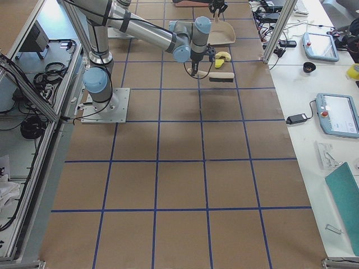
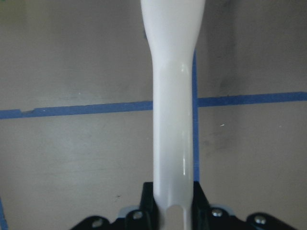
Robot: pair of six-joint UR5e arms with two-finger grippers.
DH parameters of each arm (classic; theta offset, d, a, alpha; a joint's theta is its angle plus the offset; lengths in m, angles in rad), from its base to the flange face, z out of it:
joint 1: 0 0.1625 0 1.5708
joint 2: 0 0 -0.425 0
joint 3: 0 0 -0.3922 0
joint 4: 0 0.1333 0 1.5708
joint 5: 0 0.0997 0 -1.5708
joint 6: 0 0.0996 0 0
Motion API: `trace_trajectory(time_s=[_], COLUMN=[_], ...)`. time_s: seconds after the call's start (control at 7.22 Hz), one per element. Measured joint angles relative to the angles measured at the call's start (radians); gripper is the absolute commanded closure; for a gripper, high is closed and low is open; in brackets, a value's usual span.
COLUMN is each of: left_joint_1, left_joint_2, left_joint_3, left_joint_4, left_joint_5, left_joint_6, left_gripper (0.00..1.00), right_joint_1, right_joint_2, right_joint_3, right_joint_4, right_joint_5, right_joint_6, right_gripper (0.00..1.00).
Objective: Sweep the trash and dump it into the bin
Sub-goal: 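Lift the dustpan with the left gripper while the right gripper lifts the brush toward it, then sweep the banana peel and sponge into the dustpan with the right gripper's brush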
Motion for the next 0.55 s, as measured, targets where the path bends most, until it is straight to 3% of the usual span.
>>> trace_trajectory(time_s=[0.55], left_joint_1=[-0.102], left_joint_2=[-0.079], left_joint_3=[0.082], left_joint_4=[-0.054], left_joint_5=[0.075], left_joint_6=[-0.039], left_gripper=[1.0], right_joint_1=[0.137], right_joint_2=[0.109], right_joint_3=[-0.146], right_joint_4=[0.147], right_joint_5=[-0.014], right_joint_6=[0.07], right_gripper=[1.0])
